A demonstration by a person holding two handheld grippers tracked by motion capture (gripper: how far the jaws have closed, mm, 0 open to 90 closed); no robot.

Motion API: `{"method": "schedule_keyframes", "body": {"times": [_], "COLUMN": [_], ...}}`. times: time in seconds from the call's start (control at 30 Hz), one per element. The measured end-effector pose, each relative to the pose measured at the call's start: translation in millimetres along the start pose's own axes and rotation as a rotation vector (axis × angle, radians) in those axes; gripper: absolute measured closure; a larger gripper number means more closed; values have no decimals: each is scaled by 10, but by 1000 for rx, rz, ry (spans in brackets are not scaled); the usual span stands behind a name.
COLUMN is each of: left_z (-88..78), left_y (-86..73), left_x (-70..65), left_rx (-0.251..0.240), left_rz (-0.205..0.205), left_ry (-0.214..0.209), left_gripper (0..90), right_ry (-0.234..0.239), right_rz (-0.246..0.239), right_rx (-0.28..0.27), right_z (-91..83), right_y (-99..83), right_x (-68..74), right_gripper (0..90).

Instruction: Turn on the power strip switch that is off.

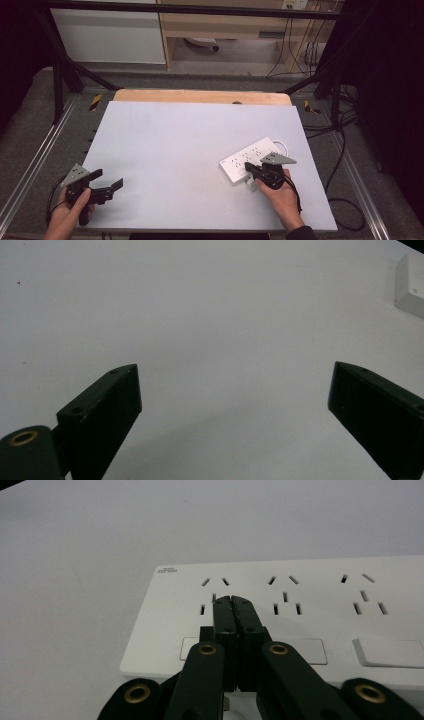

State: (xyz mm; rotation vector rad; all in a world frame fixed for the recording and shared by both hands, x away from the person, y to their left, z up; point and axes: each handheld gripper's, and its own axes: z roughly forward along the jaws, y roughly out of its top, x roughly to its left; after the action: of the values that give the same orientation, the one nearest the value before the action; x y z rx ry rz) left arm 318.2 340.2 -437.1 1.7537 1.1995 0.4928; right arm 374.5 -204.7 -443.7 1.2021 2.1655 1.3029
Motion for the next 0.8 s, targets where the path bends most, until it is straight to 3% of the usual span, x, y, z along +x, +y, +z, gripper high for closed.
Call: {"method": "schedule_keyframes", "body": {"times": [0.8], "left_z": [-1], "left_y": [0], "left_x": [-1], "left_rx": [2], "left_rz": [5], "left_ry": [-1], "left_gripper": [68], "right_ry": [1], "right_rz": [-10], "right_rx": [14], "right_z": [17], "right_y": [-20], "right_x": [7], "right_gripper": [900]}}
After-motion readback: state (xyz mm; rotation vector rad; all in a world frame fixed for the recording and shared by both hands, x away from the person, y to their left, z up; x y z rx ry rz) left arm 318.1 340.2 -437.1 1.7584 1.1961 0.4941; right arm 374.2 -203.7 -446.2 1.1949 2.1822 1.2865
